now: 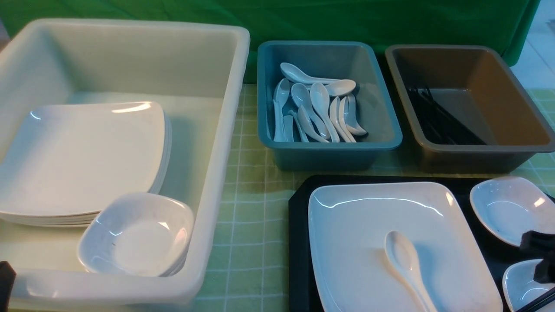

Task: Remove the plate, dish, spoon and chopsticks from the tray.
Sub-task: Use the right arm to grab a pair of chopsticks from the plate

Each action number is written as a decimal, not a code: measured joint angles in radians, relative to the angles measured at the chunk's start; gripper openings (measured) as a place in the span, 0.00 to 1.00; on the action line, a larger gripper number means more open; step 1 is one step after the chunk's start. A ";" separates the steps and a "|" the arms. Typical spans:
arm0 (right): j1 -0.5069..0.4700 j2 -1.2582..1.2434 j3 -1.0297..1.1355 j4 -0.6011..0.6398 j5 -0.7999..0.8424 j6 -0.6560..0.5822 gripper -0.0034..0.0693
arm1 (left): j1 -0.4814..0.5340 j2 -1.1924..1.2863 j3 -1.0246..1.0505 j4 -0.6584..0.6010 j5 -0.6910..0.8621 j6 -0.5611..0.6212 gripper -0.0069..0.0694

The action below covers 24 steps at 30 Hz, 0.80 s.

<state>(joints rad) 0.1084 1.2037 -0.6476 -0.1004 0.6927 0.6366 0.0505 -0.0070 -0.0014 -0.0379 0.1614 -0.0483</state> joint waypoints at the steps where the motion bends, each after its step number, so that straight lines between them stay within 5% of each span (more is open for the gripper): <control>1: -0.001 0.052 -0.050 -0.005 0.015 -0.015 0.47 | 0.000 0.000 0.000 0.000 0.000 0.000 0.38; 8: -0.125 0.190 -0.324 -0.012 0.214 -0.054 0.49 | 0.000 0.000 0.000 0.000 0.000 0.002 0.38; 14: -0.255 0.203 -0.299 -0.026 0.313 -0.090 0.49 | 0.000 0.000 0.000 0.000 0.000 0.002 0.38; 24: -0.265 0.204 -0.068 0.182 0.106 -0.102 0.49 | 0.000 0.000 0.000 0.000 0.000 0.002 0.38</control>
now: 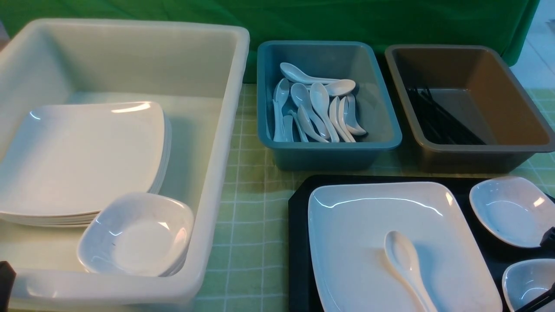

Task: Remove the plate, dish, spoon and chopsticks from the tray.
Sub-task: Use the right arm to grab a pair of chopsticks from the plate

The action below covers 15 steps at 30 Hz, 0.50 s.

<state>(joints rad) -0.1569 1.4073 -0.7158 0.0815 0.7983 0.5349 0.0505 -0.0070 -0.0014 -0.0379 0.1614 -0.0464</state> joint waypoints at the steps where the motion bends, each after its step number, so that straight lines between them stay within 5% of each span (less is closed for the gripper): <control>1: 0.000 0.000 0.003 0.017 -0.036 0.000 0.49 | 0.000 0.000 0.000 0.000 0.000 0.000 0.38; 15: 0.000 0.040 0.004 0.028 -0.124 0.020 0.49 | 0.000 0.000 0.000 0.000 0.000 -0.002 0.38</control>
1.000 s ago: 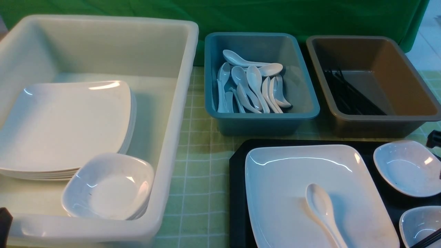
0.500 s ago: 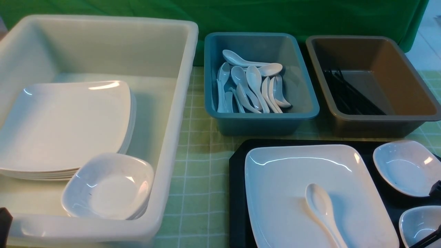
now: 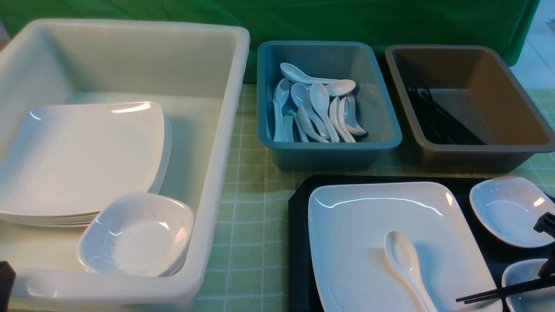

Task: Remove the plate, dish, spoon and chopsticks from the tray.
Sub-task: Use the right arm to grab a pair of chopsticks from the plate

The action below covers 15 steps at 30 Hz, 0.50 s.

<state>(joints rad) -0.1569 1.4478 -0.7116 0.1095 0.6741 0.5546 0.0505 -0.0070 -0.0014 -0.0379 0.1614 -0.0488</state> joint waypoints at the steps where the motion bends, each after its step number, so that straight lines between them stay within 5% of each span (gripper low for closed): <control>1: 0.000 0.014 0.000 0.000 0.000 0.000 0.49 | 0.000 0.000 0.000 0.000 0.000 0.000 0.38; 15: -0.002 0.050 0.000 0.000 -0.023 0.003 0.42 | 0.000 0.000 0.000 0.000 0.000 0.000 0.38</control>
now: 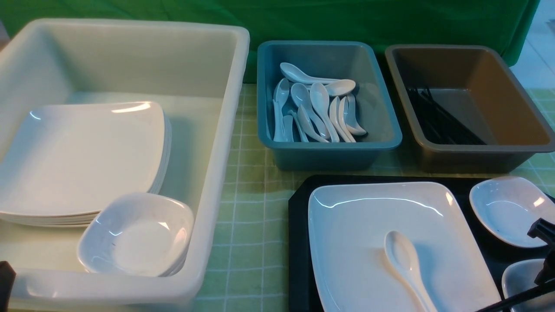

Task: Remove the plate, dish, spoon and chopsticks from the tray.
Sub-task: Use the right arm to grab a pair of chopsticks from the plate, then use the right arm to put the chopsticks into the small storage box on the right

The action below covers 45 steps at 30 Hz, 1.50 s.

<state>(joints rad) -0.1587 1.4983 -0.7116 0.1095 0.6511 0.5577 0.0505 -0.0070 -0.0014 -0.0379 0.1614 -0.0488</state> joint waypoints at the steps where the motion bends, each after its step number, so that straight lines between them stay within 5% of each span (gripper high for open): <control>1: 0.000 0.000 0.000 0.000 0.000 0.000 0.35 | 0.000 0.000 0.000 0.000 0.000 0.002 0.38; 5: 0.000 0.000 0.000 0.000 0.019 -0.005 0.18 | 0.000 0.000 0.000 0.000 0.000 0.002 0.38; 16: 0.000 -0.021 -0.001 0.000 0.122 -0.190 0.18 | 0.000 0.000 0.000 0.000 0.000 0.002 0.38; 30: 0.000 -0.332 -0.100 0.005 0.291 -0.430 0.18 | 0.000 0.000 0.000 0.000 0.000 0.000 0.38; 36: 0.000 -0.337 -0.212 0.110 0.309 -0.609 0.18 | 0.000 0.000 0.000 0.000 0.000 0.000 0.38; 45: 0.190 -0.207 -0.447 0.191 0.150 -0.715 0.18 | 0.000 0.000 0.000 0.000 0.000 0.000 0.38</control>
<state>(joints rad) 0.0309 1.2912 -1.1588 0.3005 0.8014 -0.1577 0.0505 -0.0070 -0.0014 -0.0379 0.1614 -0.0491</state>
